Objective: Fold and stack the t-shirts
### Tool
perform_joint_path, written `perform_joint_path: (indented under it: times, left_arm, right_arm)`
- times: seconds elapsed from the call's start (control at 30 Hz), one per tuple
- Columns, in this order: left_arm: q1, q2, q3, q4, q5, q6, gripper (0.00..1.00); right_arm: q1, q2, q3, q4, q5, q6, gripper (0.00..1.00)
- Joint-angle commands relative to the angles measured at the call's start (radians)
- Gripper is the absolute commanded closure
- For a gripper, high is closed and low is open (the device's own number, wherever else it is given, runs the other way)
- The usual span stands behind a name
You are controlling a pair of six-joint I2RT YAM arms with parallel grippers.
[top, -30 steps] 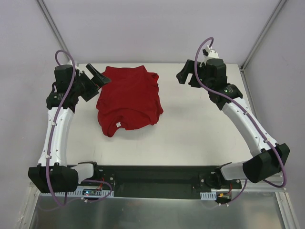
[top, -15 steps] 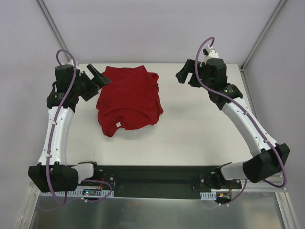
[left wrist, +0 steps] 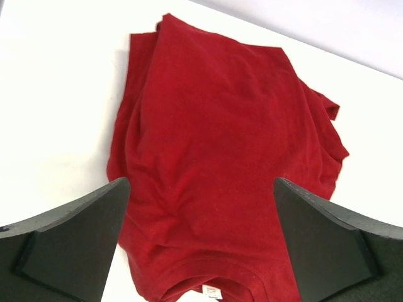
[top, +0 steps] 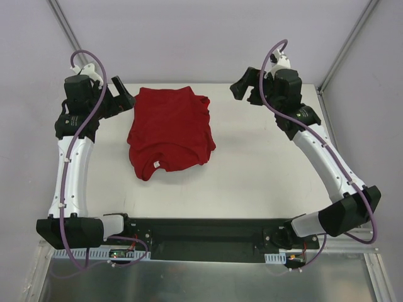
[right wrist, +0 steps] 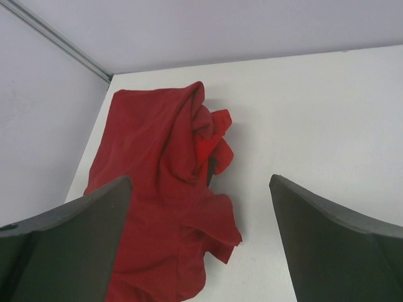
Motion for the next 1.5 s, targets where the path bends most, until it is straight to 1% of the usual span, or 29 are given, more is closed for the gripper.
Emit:
perform_joint_path:
  times: [0.0,0.13,0.17,0.2,0.47,0.73,0.77,0.8,0.87,0.9,0.93,0.97,1.0,1.03,1.07,1.13,1.2,1.27,1.37,1.47]
  left_arm:
    - [0.006,0.013,0.028,0.018,0.065,0.007,0.01]
    - [0.006,0.004,0.036,0.017,0.053,0.021,0.01]
    - [0.006,-0.001,0.034,0.017,0.01,0.023,0.01]
    - [0.006,-0.007,0.031,0.017,-0.001,0.027,0.01]
    - [0.006,-0.01,0.028,0.017,-0.036,0.039,0.01]
    - [0.006,-0.008,0.028,0.026,0.013,0.015,0.01]
    - [0.007,-0.013,0.027,0.032,-0.016,-0.005,0.01]
    - [0.006,-0.034,0.027,0.038,-0.059,-0.107,0.01]
    - [0.006,-0.072,-0.037,0.057,-0.169,-0.212,0.01]
    - [0.006,-0.121,-0.073,0.084,-0.185,-0.273,0.01]
    - [0.006,-0.145,-0.144,0.106,-0.185,-0.275,0.01]
    - [0.006,-0.171,-0.185,0.138,-0.146,-0.261,0.01]
    - [0.006,-0.212,-0.221,0.206,-0.104,-0.205,0.01]
    - [0.006,-0.229,-0.289,0.23,-0.069,-0.186,0.01]
    - [0.006,-0.244,-0.311,0.236,-0.059,-0.195,0.01]
    - [0.006,-0.258,-0.344,0.238,-0.043,-0.203,0.01]
    - [0.004,-0.274,-0.363,0.238,0.006,-0.194,0.01]
    - [0.004,-0.283,-0.387,0.238,0.02,-0.185,0.01]
    - [0.004,-0.291,-0.412,0.236,0.091,-0.183,0.01]
    - [0.001,-0.278,-0.427,0.224,0.161,-0.209,0.01]
  right_arm:
    - [0.005,0.021,0.088,0.072,-0.036,0.043,0.04]
    - [0.018,0.038,0.099,0.082,-0.018,0.033,0.04]
    - [0.02,0.038,0.099,0.083,-0.016,0.027,0.04]
    - [0.022,0.038,0.101,0.083,-0.012,0.023,0.04]
    - [0.022,0.041,0.101,0.092,0.024,-0.031,0.04]
    - [0.029,0.052,0.084,0.091,0.036,-0.028,0.04]
    - [0.031,0.058,0.084,0.088,0.036,-0.022,0.04]
    - [0.029,0.064,0.092,0.069,0.036,0.006,0.04]
    - [0.029,0.08,0.096,0.054,0.025,0.012,0.04]
    - [0.029,0.078,0.095,0.049,-0.002,0.016,0.04]
    - [0.031,0.069,0.083,0.049,-0.007,0.023,0.04]
    - [0.031,0.061,0.073,0.048,-0.007,0.021,0.04]
    - [0.031,0.052,0.066,0.048,0.005,0.015,0.04]
    - [0.029,0.045,0.047,0.049,0.013,0.007,0.04]
    - [0.031,0.038,0.038,0.048,0.03,0.004,0.04]
    - [0.029,0.051,0.03,0.025,0.021,0.006,0.04]
    - [0.031,0.083,0.062,-0.053,-0.03,-0.005,0.04]
    - [0.034,0.084,0.052,-0.079,-0.059,-0.014,0.04]
    - [0.034,0.074,0.018,-0.079,-0.064,-0.039,0.04]
    - [0.034,0.09,0.027,-0.151,-0.087,-0.054,0.04]
